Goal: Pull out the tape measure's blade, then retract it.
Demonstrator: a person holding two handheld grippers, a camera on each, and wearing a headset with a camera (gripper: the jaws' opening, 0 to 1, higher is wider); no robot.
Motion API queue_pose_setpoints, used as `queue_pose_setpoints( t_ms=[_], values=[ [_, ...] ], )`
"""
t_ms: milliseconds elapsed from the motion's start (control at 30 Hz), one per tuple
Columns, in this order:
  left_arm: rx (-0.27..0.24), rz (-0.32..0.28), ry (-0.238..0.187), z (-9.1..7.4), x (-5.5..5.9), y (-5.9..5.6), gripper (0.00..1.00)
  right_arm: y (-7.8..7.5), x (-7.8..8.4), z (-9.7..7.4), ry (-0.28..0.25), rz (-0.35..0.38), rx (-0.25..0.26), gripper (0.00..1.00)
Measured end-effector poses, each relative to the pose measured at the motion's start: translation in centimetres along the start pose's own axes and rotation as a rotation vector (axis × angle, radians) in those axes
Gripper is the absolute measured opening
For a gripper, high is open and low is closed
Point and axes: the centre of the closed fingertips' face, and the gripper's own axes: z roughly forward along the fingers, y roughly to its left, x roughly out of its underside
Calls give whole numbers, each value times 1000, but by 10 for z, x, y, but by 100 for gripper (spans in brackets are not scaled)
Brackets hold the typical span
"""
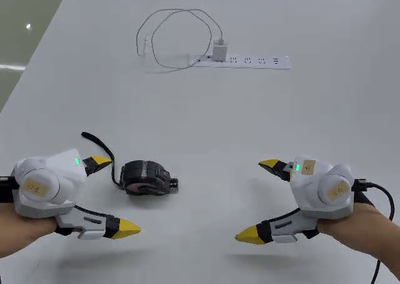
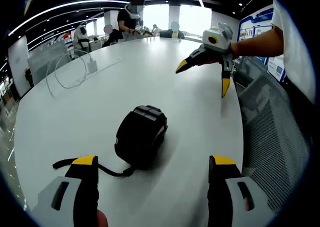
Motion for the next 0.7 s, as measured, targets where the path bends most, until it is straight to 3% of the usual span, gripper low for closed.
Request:
queue_pose_setpoints(
  t_ms=[700],
  values=[
    [43,71,56,14,-1,11,83,-1,-6,12,7,-30,-30,91]
  ],
)
